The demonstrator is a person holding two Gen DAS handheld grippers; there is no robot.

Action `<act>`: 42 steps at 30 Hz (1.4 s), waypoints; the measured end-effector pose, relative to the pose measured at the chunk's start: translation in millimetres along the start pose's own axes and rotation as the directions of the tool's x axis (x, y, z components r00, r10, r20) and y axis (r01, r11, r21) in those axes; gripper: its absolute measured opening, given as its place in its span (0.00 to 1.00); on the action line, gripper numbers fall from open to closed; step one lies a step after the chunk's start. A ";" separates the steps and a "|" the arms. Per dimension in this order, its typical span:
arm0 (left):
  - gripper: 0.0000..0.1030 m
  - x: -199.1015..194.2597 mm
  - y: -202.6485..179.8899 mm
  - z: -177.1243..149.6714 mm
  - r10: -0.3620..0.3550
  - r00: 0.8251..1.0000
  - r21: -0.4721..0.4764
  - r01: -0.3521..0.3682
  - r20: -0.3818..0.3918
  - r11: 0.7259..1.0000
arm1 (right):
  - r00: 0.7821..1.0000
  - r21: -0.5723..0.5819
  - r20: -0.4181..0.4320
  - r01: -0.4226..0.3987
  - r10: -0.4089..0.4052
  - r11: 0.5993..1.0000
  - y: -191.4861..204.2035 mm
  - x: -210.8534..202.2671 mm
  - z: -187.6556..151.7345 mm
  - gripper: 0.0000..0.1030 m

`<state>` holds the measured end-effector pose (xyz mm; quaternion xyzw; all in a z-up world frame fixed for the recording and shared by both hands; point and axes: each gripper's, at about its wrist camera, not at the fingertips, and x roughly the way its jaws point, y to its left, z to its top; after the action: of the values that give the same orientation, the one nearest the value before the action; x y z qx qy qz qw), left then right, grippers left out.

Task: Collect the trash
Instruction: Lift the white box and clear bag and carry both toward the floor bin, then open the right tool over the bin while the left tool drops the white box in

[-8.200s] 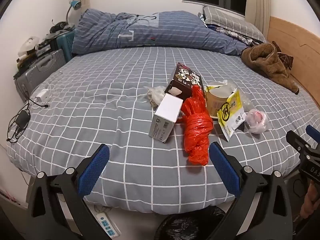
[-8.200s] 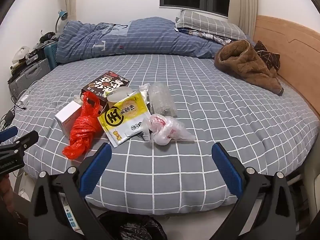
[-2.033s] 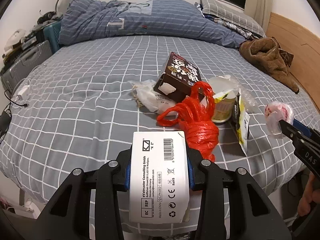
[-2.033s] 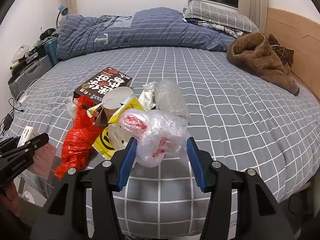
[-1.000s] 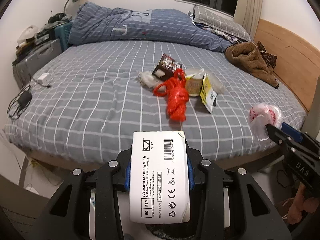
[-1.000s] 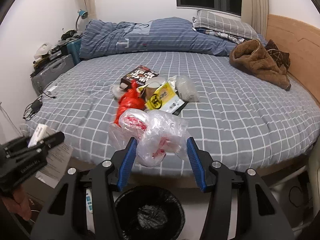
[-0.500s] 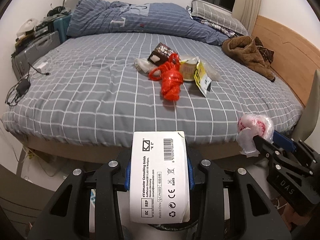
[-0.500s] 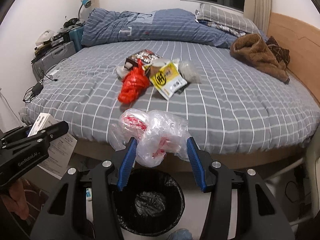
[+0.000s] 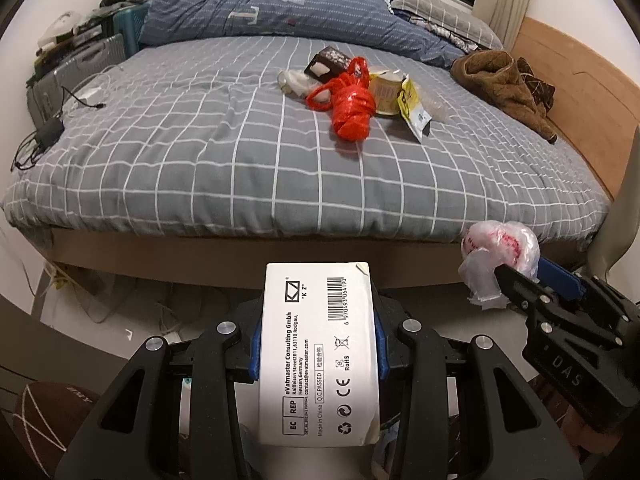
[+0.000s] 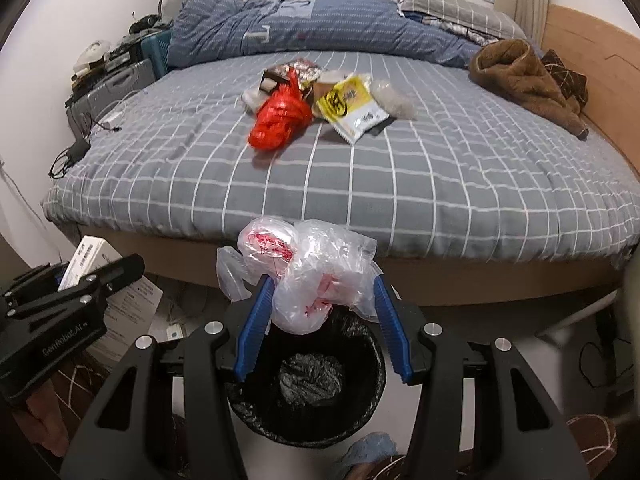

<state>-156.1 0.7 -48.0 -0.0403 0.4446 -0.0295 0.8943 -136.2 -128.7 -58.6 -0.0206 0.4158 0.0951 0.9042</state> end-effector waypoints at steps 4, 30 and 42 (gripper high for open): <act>0.38 18.4 3.3 -9.2 0.012 1.000 -0.005 -0.012 -0.023 1.000 | 0.999 0.010 -0.035 -0.009 0.010 1.000 -3.7 16.7 -10.3 0.48; 0.38 112.3 34.2 -45.9 0.086 0.977 -0.047 -0.097 -0.193 0.994 | 0.954 0.016 -0.298 -0.028 0.031 0.999 18.8 143.0 -48.8 0.48; 0.38 127.1 18.7 -43.1 0.065 0.977 -0.034 -0.073 -0.205 0.997 | 0.957 0.026 -0.289 0.019 -0.011 0.999 2.7 147.9 -51.9 0.72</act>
<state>-113.6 6.1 -176.6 -0.0402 0.5355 0.0069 0.8436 -81.5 -109.2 -204.2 -0.0245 0.5444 0.0784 0.8348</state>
